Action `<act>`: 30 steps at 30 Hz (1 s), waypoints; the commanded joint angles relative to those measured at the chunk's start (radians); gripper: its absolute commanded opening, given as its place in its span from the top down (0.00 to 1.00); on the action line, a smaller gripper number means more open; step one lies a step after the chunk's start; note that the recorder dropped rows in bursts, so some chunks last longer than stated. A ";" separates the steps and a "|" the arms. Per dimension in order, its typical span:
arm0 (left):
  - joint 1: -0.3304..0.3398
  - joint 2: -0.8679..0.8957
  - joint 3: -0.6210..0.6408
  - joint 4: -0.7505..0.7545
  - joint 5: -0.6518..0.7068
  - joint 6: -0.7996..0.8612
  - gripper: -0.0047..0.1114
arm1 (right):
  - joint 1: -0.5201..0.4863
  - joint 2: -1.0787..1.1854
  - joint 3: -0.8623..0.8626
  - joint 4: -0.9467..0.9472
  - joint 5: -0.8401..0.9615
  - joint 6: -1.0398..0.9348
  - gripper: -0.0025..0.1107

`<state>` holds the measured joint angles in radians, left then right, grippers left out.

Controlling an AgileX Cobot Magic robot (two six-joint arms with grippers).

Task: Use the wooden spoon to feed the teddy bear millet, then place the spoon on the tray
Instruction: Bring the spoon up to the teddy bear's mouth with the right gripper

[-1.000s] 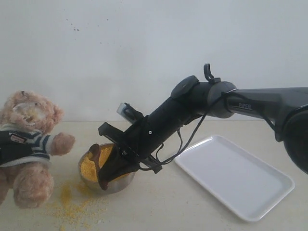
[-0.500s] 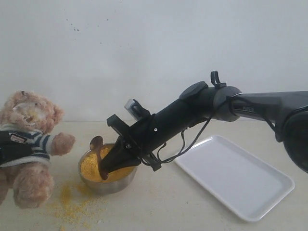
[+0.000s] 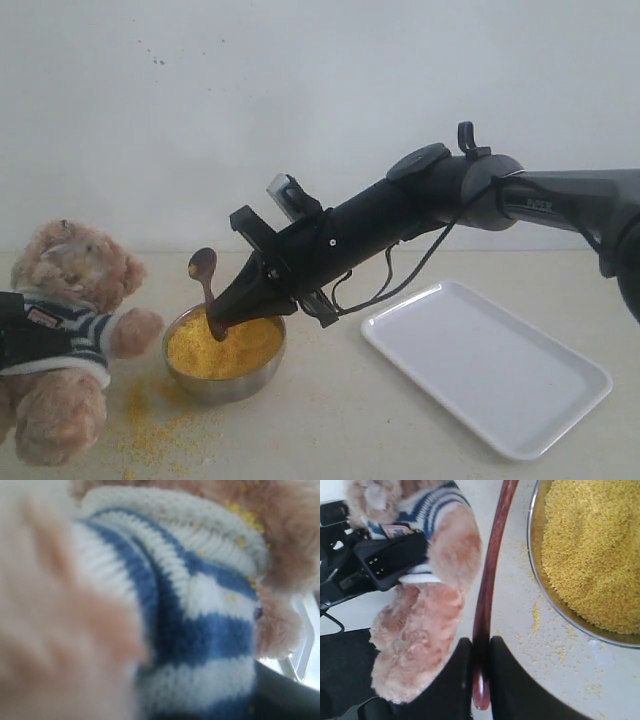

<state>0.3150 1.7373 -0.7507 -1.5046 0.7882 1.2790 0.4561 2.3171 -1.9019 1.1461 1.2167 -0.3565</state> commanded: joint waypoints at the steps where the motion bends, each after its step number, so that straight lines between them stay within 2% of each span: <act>1: 0.003 -0.004 -0.001 0.141 0.024 -0.130 0.93 | -0.007 -0.035 -0.004 0.014 0.004 -0.013 0.98; 7: 0.003 -0.004 0.001 0.236 0.071 -0.206 0.93 | -0.007 -0.060 -0.004 0.019 0.004 -0.013 0.98; 20: 0.001 -0.004 0.001 0.238 0.124 -0.206 0.93 | 0.005 -0.117 -0.004 0.028 0.004 -0.003 0.98; 30: 0.001 -0.004 0.001 0.238 0.121 -0.206 0.93 | 0.077 -0.122 -0.004 0.026 0.004 -0.032 0.98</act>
<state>0.3150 1.7373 -0.7507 -1.2606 0.8906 1.0763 0.5173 2.2120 -1.9019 1.1636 1.2167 -0.3658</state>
